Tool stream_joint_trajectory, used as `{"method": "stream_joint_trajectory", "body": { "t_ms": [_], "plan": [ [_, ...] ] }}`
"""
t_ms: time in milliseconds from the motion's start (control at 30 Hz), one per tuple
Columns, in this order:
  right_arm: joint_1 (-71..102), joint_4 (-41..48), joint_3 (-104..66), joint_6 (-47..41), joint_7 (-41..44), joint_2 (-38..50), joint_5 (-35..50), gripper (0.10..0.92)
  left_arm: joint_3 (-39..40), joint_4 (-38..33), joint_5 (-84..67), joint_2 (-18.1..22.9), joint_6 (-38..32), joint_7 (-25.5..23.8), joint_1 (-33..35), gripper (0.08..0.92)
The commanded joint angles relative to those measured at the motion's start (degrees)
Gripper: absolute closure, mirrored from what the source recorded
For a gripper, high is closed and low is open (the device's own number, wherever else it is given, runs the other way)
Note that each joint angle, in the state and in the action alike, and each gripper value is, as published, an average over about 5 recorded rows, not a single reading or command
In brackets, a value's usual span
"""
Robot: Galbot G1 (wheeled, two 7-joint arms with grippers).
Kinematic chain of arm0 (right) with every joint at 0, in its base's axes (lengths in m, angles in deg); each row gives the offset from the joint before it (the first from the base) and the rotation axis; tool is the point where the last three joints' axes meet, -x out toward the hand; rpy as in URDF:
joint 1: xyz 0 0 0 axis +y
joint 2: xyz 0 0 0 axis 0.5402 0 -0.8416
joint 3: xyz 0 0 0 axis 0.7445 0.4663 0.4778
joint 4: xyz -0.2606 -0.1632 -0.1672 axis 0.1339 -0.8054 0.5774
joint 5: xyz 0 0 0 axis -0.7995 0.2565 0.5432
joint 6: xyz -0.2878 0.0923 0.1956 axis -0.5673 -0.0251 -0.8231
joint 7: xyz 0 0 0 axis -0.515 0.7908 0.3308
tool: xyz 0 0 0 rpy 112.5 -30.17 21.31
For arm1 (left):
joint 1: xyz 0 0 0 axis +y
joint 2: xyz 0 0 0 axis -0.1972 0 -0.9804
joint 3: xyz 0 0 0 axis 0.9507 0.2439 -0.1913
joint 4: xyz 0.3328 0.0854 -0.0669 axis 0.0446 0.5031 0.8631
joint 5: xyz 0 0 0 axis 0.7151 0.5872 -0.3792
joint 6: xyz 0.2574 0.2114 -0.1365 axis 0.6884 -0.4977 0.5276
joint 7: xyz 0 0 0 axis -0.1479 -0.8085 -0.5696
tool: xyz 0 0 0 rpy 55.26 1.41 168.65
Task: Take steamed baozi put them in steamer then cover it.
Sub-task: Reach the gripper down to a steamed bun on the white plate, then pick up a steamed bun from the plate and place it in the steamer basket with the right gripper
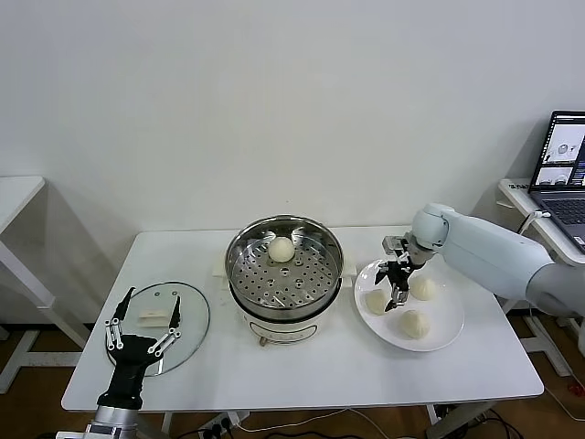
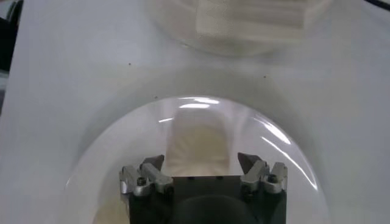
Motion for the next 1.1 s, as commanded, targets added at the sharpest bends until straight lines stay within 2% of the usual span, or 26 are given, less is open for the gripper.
{"method": "stream_joint_trajectory", "body": {
  "t_ms": [33, 267, 367, 567, 800, 1100],
  "plan": [
    [2.0, 2.7, -0.9, -0.6, -0.8, -1.9, -1.0, 0.205, -0.2, 0.2, 0.0, -0.2, -0.1, 0.0, -0.1, 0.177],
    [1.1, 0.7, -0.7, -0.6, -0.7, -0.8, -1.0, 0.331, -0.2, 0.1, 0.0, -0.3, 0.0, 0.0, -0.1, 0.177],
    [-1.0, -1.5, -0.3, -0.8, 0.0, 0.4, -0.8, 0.35, -0.3, -0.1, 0.0, -0.4, 0.1, 0.1, -0.2, 0.177],
    [-11.2, -6.0, 1.0, -0.2, 6.6, 2.7, -1.1, 0.347, -0.1, -0.4, -0.1, -0.7, 0.3, 0.2, -0.5, 0.177],
    [-29.9, -9.9, 8.4, 0.5, 16.9, 0.3, 4.3, 0.341, 0.2, -1.1, -0.1, -1.1, 0.5, 0.3, -0.8, 0.177],
    [-37.5, -17.4, 13.7, -5.3, 13.7, -9.3, 18.3, 0.346, 0.6, -1.7, -0.1, -1.3, 0.7, 0.4, -1.0, 0.177]
  ]
}}
